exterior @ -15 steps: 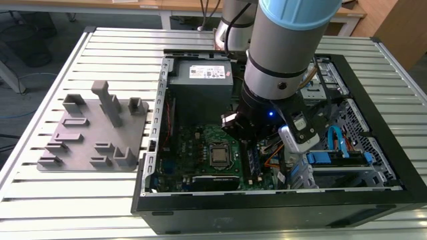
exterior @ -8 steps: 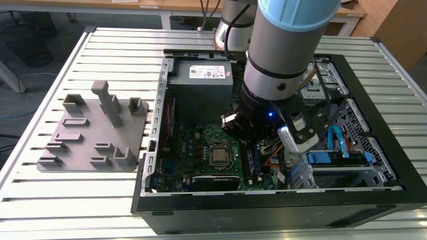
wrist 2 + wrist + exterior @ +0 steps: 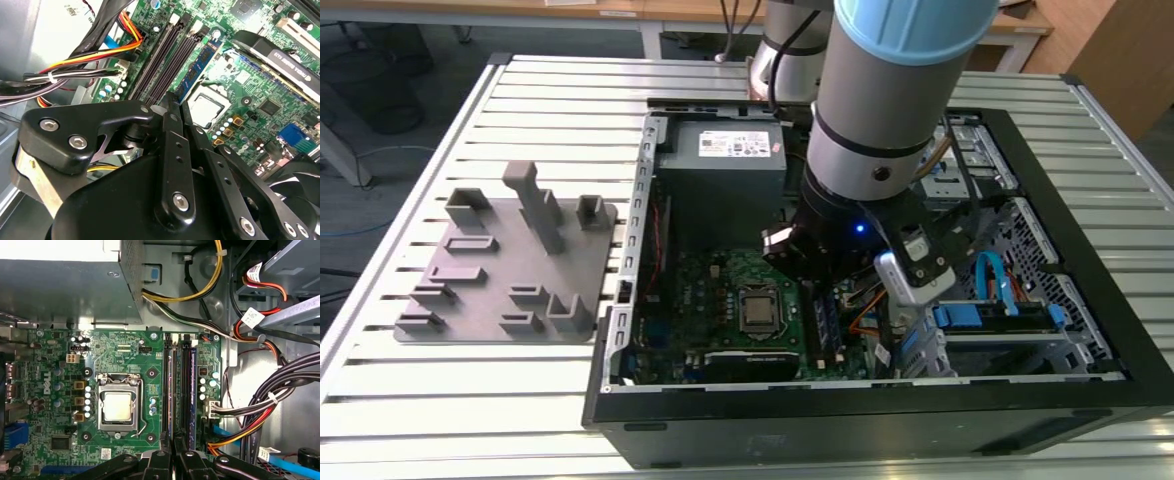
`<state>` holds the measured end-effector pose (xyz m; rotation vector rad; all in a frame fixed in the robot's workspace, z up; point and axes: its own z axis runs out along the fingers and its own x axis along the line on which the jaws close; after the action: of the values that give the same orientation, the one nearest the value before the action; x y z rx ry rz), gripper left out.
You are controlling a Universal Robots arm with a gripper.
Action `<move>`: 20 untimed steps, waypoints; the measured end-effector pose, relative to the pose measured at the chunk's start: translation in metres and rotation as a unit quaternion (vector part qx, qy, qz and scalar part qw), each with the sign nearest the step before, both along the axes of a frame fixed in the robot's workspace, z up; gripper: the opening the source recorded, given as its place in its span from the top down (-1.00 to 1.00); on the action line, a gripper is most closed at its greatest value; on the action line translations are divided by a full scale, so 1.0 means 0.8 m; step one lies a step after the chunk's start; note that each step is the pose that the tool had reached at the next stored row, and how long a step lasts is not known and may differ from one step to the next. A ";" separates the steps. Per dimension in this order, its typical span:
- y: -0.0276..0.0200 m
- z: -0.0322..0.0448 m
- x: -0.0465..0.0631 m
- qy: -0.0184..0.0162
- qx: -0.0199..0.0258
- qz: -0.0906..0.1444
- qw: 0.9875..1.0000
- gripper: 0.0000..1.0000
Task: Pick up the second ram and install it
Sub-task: 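Insert the second ram into the second slot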
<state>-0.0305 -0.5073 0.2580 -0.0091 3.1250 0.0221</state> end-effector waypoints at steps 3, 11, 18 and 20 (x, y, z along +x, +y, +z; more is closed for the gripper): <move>0.0005 -0.0006 0.000 0.000 0.000 0.000 1.000 0.73; 0.0035 -0.0016 0.000 0.000 0.000 0.000 1.000 0.73; 0.0093 -0.0053 0.001 0.000 -0.001 0.000 1.000 0.73; 0.0094 -0.0072 0.001 0.000 -0.001 0.000 1.000 0.73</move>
<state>-0.0301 -0.4998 0.2523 -0.0090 3.1251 0.0186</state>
